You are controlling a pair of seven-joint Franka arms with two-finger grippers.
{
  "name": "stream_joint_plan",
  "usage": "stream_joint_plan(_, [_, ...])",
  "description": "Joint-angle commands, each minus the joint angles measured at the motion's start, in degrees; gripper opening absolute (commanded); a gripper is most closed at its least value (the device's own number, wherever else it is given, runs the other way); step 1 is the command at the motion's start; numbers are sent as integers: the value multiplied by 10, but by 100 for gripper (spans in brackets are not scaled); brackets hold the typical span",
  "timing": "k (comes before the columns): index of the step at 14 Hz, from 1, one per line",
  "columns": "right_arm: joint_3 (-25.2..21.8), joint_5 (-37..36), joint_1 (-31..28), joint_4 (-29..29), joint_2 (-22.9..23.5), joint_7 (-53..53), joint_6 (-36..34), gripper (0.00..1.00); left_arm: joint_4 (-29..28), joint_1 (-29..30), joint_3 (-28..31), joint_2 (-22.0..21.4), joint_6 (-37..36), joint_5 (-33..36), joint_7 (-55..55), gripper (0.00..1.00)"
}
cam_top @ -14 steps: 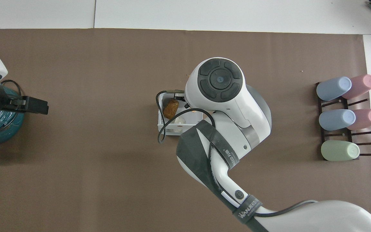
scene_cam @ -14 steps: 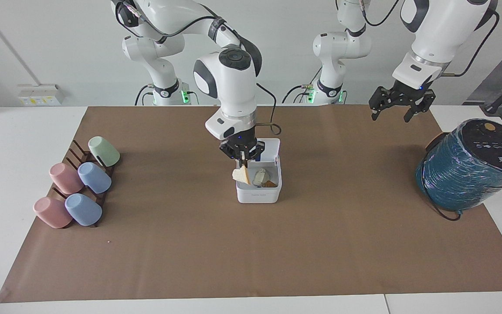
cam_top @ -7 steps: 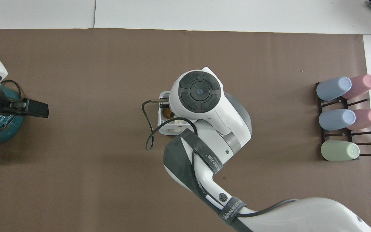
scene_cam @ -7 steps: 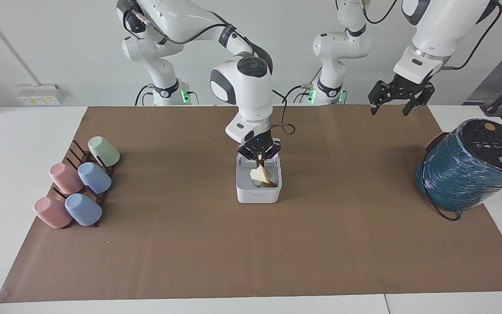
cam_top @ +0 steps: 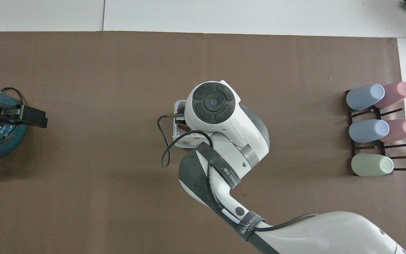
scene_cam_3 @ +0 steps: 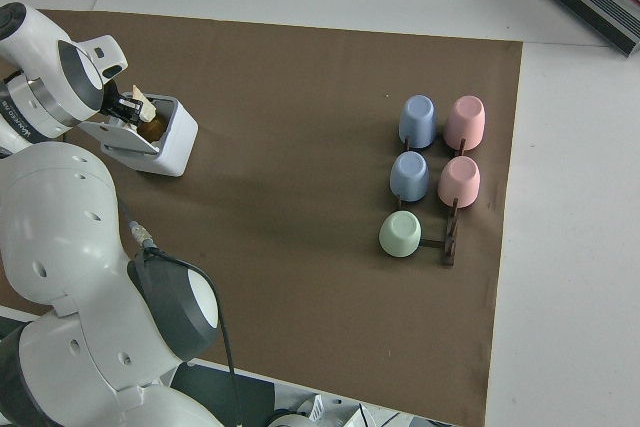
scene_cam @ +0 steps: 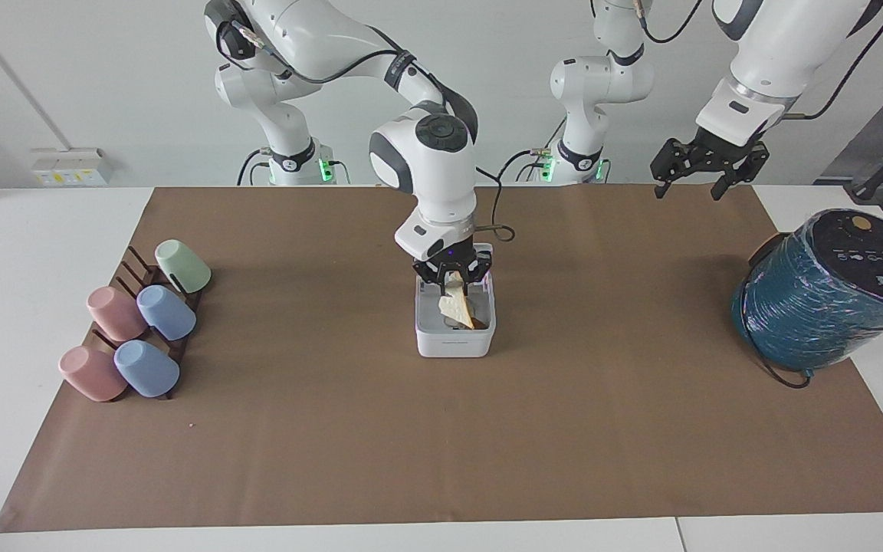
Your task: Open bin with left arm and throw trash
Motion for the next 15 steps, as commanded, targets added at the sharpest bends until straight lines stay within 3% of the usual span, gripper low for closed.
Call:
stream_joint_plan(1, [5,10,-5,-8,-5,0,13,100,-2,2,0,-4,-10,9,-4,100])
stream_joint_plan(5, [2,7,-16,0,-17,-1,8,100,-4,2,-1,-4,-6,9,0,100])
stream_joint_plan(10, [-4,-10,-113,9,-63,-48,8,100,-3,-2,-1,-4,-5,9,-5,100])
stream_joint_plan(15, [-4,-37,-208,8,-120,-158,-52,100,-4,-1,0,-4,-6,9,-6,100])
